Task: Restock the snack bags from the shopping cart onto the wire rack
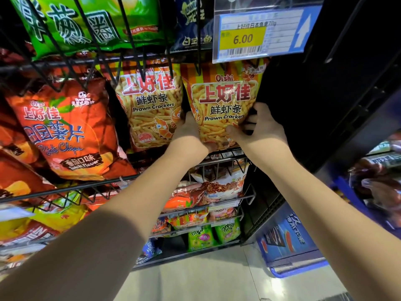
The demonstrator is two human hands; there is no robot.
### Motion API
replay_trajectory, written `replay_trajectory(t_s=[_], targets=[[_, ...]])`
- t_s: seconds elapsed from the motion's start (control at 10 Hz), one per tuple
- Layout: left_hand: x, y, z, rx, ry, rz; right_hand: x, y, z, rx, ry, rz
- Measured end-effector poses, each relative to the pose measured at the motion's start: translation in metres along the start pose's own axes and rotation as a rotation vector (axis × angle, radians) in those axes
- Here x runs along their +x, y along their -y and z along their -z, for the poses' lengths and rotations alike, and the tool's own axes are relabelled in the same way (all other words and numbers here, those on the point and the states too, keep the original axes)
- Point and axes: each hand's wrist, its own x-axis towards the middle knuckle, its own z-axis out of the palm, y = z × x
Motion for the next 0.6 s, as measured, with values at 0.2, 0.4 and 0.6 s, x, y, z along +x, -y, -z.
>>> replay_trajectory(t_s=[0.2, 0.4, 0.6], targets=[[-0.006, 0.001, 0.004, -0.043, 0.001, 0.026, 0.001, -0.002, -0.002, -0.255, 0.034, -0.067], [-0.010, 0.005, 0.006, -0.014, -0.035, 0.005, 0.002, 0.002, 0.003, -0.355, 0.100, -0.083], [-0.024, 0.016, 0.016, 0.054, -0.037, -0.031, -0.004, -0.001, 0.012, -0.262, 0.125, -0.065]])
